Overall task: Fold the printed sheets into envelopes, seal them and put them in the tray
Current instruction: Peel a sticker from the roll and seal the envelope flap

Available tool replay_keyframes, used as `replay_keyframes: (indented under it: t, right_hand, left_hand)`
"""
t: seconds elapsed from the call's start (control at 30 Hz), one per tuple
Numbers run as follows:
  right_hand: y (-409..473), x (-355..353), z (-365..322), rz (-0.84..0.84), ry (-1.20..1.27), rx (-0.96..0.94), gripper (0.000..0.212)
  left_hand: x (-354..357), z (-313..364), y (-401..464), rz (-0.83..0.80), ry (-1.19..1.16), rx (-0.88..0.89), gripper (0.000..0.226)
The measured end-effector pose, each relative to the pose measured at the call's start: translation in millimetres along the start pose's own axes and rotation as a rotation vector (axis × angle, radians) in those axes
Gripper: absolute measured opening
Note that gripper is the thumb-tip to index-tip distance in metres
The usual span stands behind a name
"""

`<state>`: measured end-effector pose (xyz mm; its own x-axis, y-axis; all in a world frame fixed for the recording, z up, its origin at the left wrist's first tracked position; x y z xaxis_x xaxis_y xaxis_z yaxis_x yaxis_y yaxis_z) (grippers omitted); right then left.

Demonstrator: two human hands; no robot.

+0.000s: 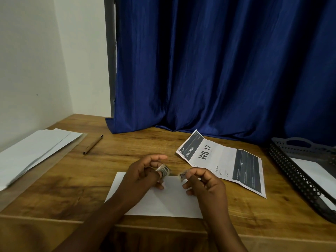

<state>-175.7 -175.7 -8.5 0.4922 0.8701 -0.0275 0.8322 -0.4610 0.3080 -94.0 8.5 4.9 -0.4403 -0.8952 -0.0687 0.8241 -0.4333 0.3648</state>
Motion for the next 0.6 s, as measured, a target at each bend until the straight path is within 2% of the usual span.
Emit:
replay_keyframes:
  t: [0.13, 0.27, 0.47, 0.6]
  right_hand:
    - [-1, 0, 1, 0.0, -0.036, 0.026, 0.015]
    - [-1, -2, 2, 0.006, -0.042, 0.042, 0.017]
    - [0, 1, 4, -0.013, -0.034, 0.042, 0.017]
    - [1, 2, 6, -0.025, -0.041, 0.045, 0.016]
  left_hand:
    - [-10, 2, 2, 0.059, 0.005, -0.029, 0.025]
    - [-27, 5, 10, 0.107, 0.03, -0.063, 0.039]
    - [-86, 6, 19, 0.249, 0.257, -0.05, 0.036]
    - [-130, 8, 26, 0.326, 0.603, -0.028, 0.042]
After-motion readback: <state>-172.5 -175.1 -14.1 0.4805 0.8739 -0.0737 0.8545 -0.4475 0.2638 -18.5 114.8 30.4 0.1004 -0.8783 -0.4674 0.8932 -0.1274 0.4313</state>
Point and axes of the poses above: each hand's wrist, its own y-axis towards the middle knuckle, its own x-axis out of the palm, z = x × y, the point moved 10 cm from there along y, towards the middle knuckle
